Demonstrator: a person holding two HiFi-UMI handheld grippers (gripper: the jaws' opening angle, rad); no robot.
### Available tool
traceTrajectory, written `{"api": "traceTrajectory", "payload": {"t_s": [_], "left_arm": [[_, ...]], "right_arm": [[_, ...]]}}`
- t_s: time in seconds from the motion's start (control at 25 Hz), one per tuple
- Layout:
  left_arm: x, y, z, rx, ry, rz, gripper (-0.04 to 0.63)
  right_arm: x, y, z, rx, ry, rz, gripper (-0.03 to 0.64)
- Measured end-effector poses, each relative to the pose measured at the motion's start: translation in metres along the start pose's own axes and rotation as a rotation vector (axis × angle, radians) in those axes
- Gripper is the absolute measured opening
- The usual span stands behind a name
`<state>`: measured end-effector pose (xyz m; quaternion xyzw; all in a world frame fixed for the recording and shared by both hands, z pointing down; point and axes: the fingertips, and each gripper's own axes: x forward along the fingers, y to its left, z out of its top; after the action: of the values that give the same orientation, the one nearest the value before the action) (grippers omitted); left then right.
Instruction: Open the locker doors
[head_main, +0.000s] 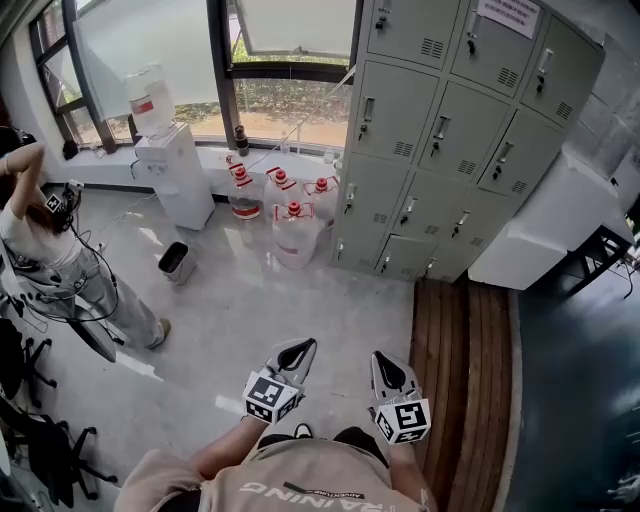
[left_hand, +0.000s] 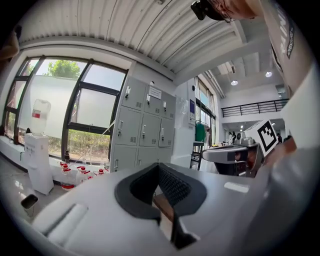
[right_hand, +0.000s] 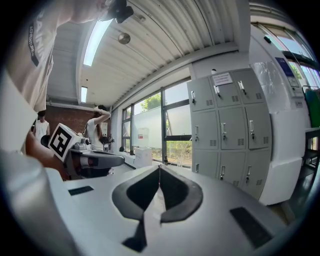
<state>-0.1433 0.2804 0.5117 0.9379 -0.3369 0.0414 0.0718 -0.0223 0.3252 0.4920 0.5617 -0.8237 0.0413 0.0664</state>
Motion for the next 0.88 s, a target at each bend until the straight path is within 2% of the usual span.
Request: {"api": "traceTrajectory", "payload": {"t_s": [0.16, 0.52, 0.72, 0.88], "left_arm": [[0.014, 0.017, -0.011, -0.045, 0.013, 0.009, 0.006], [0.115, 0.066, 0.003, -0.013, 0.022, 0.029, 0.006], [0.198, 0.092, 0.036, 0.007, 0.022, 0.038, 0.006], [0.272, 0.116, 0.070, -0.047, -0.031, 0.065, 0.006]], "right_arm": [[0.017, -0.010, -0.005, -0.007, 0.034, 0.000, 0.011], [0.100, -0.102, -0.009, 0.043, 0.006, -0.005, 0.011], [0.154, -0.173, 0.018, 0.046, -0.027, 0.041, 0.011], [0.207, -0.234, 0.029, 0.019, -0.042, 0.070, 0.011]]}}
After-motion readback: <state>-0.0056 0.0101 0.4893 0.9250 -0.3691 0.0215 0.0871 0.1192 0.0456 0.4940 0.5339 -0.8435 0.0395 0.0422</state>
